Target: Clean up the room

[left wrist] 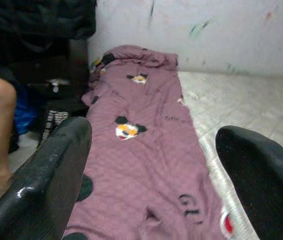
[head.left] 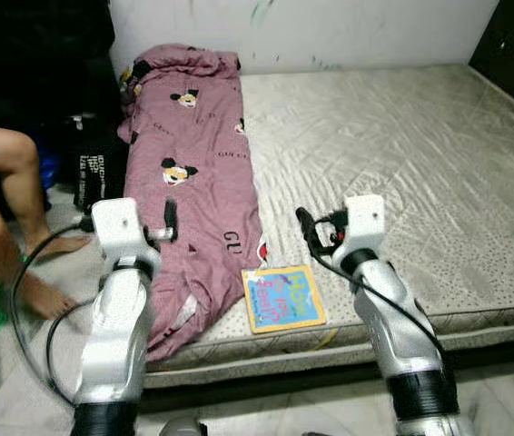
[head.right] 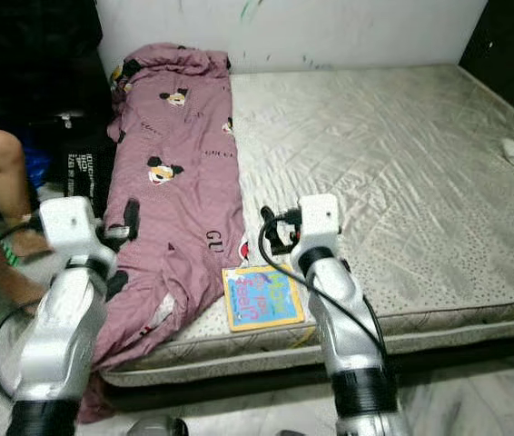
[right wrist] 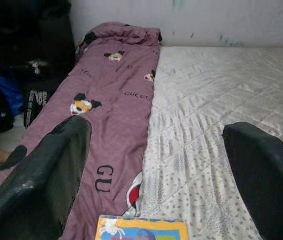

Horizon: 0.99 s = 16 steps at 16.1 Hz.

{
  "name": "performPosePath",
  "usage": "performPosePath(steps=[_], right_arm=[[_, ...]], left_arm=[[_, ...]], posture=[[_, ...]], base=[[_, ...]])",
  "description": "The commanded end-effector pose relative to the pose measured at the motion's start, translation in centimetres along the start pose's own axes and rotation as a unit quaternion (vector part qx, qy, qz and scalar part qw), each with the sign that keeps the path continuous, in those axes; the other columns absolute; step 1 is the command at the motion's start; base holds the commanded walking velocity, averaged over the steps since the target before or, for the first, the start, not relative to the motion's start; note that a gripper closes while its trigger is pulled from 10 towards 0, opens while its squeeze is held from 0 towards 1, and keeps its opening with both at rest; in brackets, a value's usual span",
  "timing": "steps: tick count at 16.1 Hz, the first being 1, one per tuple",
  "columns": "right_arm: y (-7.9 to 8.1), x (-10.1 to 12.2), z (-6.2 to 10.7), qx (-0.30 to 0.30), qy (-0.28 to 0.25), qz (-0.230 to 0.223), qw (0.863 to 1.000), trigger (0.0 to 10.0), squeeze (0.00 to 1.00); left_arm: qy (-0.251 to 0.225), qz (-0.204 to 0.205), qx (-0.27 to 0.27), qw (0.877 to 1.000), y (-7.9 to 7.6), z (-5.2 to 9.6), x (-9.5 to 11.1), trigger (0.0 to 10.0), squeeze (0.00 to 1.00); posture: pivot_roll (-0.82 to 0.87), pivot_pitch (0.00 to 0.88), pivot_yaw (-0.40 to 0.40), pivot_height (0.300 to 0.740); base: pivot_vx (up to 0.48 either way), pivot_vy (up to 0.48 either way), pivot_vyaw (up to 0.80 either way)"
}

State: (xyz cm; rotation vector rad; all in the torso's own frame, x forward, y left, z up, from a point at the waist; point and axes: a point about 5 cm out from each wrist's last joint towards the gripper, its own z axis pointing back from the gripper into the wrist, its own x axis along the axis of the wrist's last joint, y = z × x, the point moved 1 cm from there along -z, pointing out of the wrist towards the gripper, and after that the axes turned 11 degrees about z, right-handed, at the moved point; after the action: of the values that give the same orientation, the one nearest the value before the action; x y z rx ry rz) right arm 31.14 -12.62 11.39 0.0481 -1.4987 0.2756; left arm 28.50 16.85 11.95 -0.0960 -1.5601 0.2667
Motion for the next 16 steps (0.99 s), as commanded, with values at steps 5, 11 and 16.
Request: performPosePath(steps=[5,11,16], right_arm=[[-0.8,0.2,1.0,-0.029,-0.012,-0.017,0.999,10.0,0.0],[-0.8,-1.2,1.7,-0.045,0.007,-0.02,0.999,10.0,0.0],[-0.8,-1.0,1.6,-0.046,0.002,-0.016,0.999,10.0,0.0]], left_arm=[[-0.009,-0.049,0.001,0.999,1.5,1.6,-0.5,10.0,0.0],[-0.01,-0.051,-0.01,0.999,1.4,2.1,-0.8,10.0,0.0],[-0.008,-0.041,-0.007,0.999,1.4,1.9,-0.8,10.0,0.0]], posture=[[0.03,0.034,-0.05,0.74],[0.05,0.062,-0.05,0.74],[0.04,0.076,-0.05,0.74]], base=[[0.0,0.0,0.0],[0.0,0.0,-0.13],[0.0,0.0,0.0]])
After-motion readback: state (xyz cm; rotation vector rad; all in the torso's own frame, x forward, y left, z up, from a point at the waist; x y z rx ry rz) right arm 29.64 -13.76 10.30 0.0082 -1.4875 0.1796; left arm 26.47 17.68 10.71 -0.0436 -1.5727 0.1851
